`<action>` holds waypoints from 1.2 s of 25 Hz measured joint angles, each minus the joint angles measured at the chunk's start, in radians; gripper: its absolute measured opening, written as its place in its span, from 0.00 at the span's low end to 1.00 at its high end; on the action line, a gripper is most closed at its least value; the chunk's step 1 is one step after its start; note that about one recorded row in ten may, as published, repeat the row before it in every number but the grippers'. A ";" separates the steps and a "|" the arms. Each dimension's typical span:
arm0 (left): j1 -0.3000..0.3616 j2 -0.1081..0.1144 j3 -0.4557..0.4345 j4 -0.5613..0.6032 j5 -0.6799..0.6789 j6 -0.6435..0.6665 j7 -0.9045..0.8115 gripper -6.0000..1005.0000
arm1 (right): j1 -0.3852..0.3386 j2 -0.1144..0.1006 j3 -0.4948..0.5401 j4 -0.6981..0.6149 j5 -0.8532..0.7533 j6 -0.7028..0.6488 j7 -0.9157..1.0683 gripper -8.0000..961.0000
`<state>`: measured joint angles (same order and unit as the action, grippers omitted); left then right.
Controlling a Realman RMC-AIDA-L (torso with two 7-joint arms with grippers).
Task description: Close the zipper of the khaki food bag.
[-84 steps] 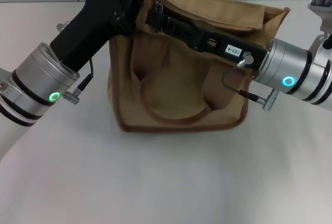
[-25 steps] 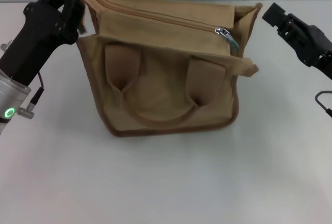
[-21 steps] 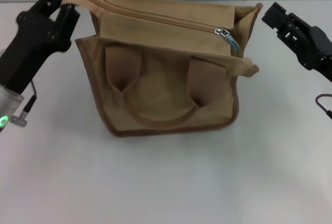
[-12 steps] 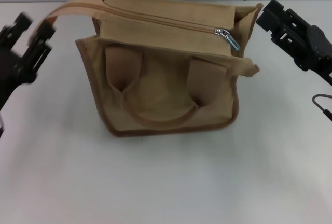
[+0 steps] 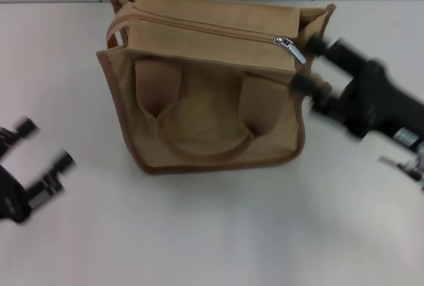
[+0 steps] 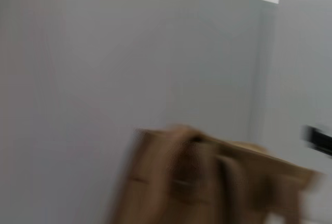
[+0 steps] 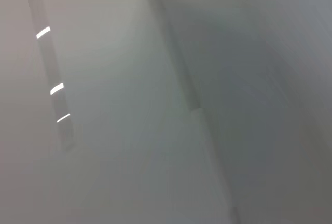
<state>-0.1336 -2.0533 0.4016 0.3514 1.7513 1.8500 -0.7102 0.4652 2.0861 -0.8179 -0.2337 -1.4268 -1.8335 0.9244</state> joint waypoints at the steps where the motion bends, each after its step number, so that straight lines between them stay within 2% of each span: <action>1: 0.002 0.002 0.029 0.021 0.017 0.014 0.000 0.81 | 0.006 0.000 -0.039 -0.001 -0.010 -0.004 -0.041 0.79; 5: -0.027 0.017 0.110 0.061 0.105 0.068 -0.002 0.81 | 0.030 -0.001 -0.211 -0.004 -0.023 0.010 -0.156 0.79; 6: -0.044 0.022 0.124 0.062 0.145 0.072 -0.004 0.81 | 0.044 0.000 -0.305 -0.005 -0.029 0.039 -0.197 0.79; 7: -0.044 0.022 0.124 0.062 0.145 0.072 -0.004 0.81 | 0.044 0.000 -0.305 -0.005 -0.029 0.039 -0.197 0.79; 9: -0.071 0.026 0.131 0.062 0.207 0.074 -0.008 0.81 | 0.056 0.003 -0.404 -0.003 -0.032 0.103 -0.216 0.79; 15: -0.096 0.016 0.132 0.063 0.249 0.080 -0.003 0.81 | 0.060 0.004 -0.461 0.011 -0.025 0.169 -0.217 0.79; 30: -0.087 0.007 0.135 0.060 0.252 0.080 -0.002 0.81 | 0.061 0.006 -0.456 0.015 -0.023 0.171 -0.218 0.79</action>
<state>-0.2211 -2.0464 0.5369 0.4114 2.0031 1.9296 -0.7117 0.5262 2.0924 -1.2735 -0.2182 -1.4496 -1.6627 0.7063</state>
